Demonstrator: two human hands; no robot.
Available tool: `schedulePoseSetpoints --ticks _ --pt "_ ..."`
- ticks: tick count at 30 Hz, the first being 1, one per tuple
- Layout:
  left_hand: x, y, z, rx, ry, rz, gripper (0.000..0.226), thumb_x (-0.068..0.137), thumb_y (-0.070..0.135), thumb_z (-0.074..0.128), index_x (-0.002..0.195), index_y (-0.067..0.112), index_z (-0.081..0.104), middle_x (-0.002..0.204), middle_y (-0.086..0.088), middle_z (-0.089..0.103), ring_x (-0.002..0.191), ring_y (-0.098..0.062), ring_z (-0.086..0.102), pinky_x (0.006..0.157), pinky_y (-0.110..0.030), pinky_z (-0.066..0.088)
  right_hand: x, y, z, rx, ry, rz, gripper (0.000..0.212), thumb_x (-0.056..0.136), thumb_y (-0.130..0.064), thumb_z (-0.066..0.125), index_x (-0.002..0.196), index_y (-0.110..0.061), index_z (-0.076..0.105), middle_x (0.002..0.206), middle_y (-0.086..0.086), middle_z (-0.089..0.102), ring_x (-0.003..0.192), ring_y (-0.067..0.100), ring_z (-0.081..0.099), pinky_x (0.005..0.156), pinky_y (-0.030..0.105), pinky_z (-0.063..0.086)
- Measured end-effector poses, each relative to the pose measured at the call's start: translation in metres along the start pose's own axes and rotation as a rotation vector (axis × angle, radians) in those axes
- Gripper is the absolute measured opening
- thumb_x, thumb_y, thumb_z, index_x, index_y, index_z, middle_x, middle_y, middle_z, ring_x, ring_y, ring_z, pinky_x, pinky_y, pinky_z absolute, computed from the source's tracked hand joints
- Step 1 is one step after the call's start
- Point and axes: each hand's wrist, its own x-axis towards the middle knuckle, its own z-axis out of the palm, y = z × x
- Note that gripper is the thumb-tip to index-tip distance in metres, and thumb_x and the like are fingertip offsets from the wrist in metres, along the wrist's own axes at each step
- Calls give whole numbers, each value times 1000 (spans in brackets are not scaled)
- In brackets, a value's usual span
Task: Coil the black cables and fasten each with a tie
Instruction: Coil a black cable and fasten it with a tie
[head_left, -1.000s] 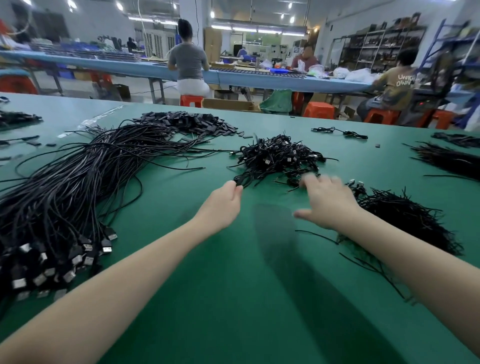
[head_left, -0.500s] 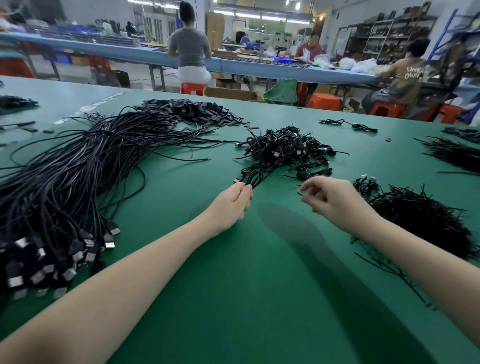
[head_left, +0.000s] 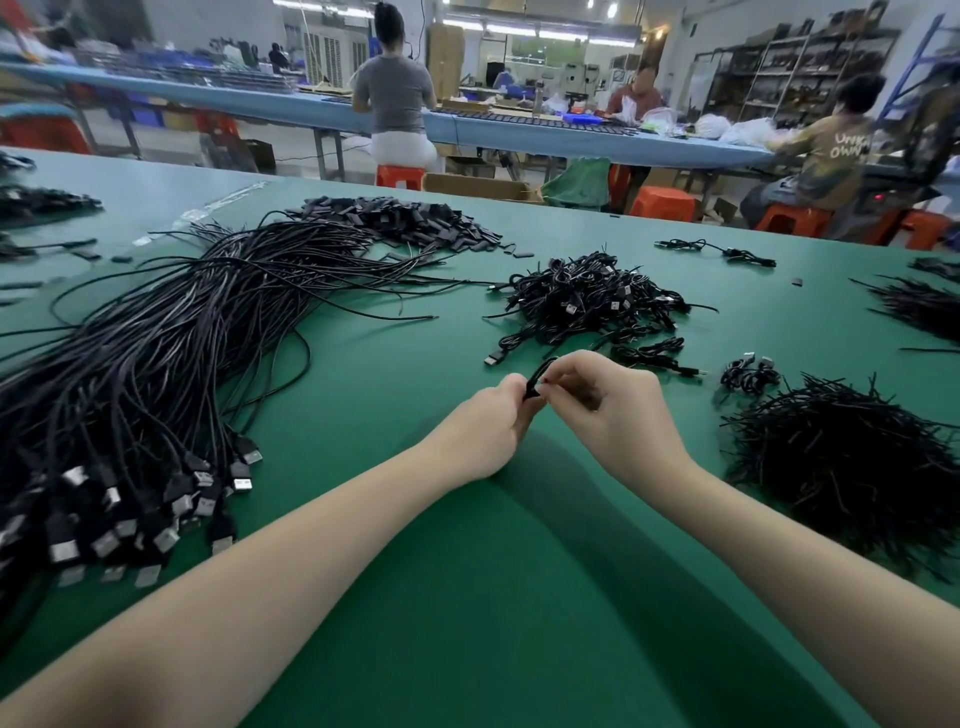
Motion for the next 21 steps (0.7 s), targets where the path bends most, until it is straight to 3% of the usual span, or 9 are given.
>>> schedulePoseSetpoints --ticks 3,6,9,12,14,15,17,19,21 --pt "-4 4 1 32 -4 12 29 102 31 37 93 3 38 72 -15 51 64 -34 45 59 -43 35 -4 -1 0 11 31 -22 8 84 -12 71 86 -19 66 74 -9 68 68 9 64 66 26 50" --pt "-5 7 2 53 9 -9 25 102 28 36 90 5 36 66 -8 45 59 -31 40 53 -38 26 -8 -3 1 39 22 10 8 84 -12 72 85 -18 67 75 -11 68 72 2 65 70 23 52" --pt "-5 8 7 285 -42 -13 10 98 15 32 97 7 38 78 -7 49 59 -30 44 47 -34 22 -11 -10 -1 36 -12 74 6 85 -14 70 85 -18 66 75 -12 67 77 -2 65 74 19 52" --pt "-4 16 10 699 -118 47 27 91 1 33 115 7 43 112 -11 48 82 -27 58 57 -31 40 -9 -24 -11 -104 -149 65 2 88 -17 64 89 -17 62 80 -6 69 80 10 67 75 29 53" --pt "-5 21 12 845 -174 125 32 94 4 32 123 6 46 123 -12 46 105 -26 57 68 -34 47 -4 -37 -20 -371 -350 -1 4 91 -22 56 92 -19 57 83 1 68 82 24 65 68 36 52" --pt "-8 24 12 896 -170 196 31 95 7 33 120 8 51 120 -11 50 105 -25 57 64 -34 46 3 -44 -25 -549 -444 -55 4 91 -24 54 91 -21 55 82 1 64 79 27 63 63 35 50" --pt "-18 29 11 917 7 353 21 93 14 40 96 13 61 95 -7 61 81 -23 63 51 -27 31 26 -54 -39 -757 -619 -172 8 87 -29 56 80 -27 55 75 -6 57 72 21 58 57 29 43" --pt "-24 34 11 842 123 409 17 89 20 48 79 15 61 71 -3 63 56 -23 60 49 -25 29 56 -54 -56 -656 -862 -115 15 85 -33 64 71 -29 58 71 -11 63 70 10 61 59 27 48" --pt "-24 35 13 650 186 483 16 90 22 53 80 10 57 67 -5 61 51 -28 54 51 -31 34 80 -39 -71 -333 -1013 152 11 84 -32 71 77 -27 64 73 -12 69 72 5 66 64 23 51"
